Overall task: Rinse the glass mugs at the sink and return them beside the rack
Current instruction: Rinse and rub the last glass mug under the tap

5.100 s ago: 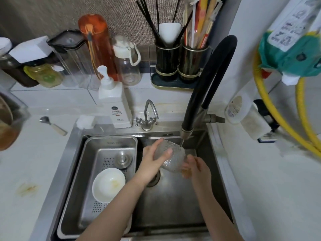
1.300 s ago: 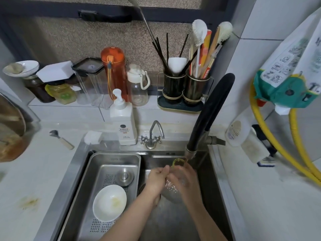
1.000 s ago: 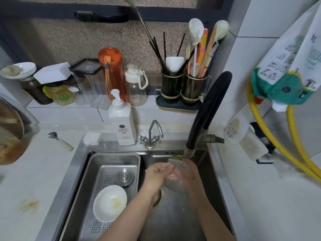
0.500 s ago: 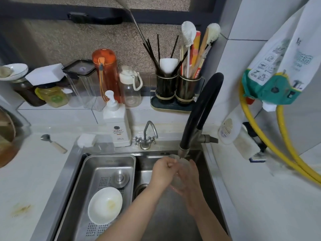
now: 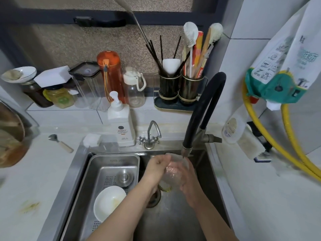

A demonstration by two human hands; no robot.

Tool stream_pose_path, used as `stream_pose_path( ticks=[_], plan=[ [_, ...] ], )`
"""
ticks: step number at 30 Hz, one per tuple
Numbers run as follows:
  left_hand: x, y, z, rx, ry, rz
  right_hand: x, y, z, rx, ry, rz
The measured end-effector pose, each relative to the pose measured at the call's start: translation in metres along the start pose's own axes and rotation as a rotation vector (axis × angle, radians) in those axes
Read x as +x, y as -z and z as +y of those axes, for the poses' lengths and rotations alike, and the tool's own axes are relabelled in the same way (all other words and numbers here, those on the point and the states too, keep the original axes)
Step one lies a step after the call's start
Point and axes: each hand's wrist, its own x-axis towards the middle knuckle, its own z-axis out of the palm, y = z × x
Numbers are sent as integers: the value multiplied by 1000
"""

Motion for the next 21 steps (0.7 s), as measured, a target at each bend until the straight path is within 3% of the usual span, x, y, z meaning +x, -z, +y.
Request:
stream_pose_path(
  ticks=[3, 9, 13, 14, 16, 18, 21],
  plan=[
    [-7, -3, -5, 173, -92, -85, 0, 1, 1, 77, -69, -26],
    [-8, 0, 7, -62, -23, 23, -12, 11, 18, -76, 29, -5],
    [-2, -2, 3, 566, -228, 103, -7, 14, 19, 33, -84, 61],
    [-1, 1, 0, 621, -296, 130, -9, 14, 17, 47, -103, 68],
    [1, 11, -4, 498, -316, 96, -14, 15, 10, 110, -190, 15],
    [-6, 19, -8, 227, -147, -76, -19, 26, 17, 65, -181, 20],
    [-17, 28, -15, 124, -2, -295, -19, 35, 23, 196, -291, -48]
  ],
)
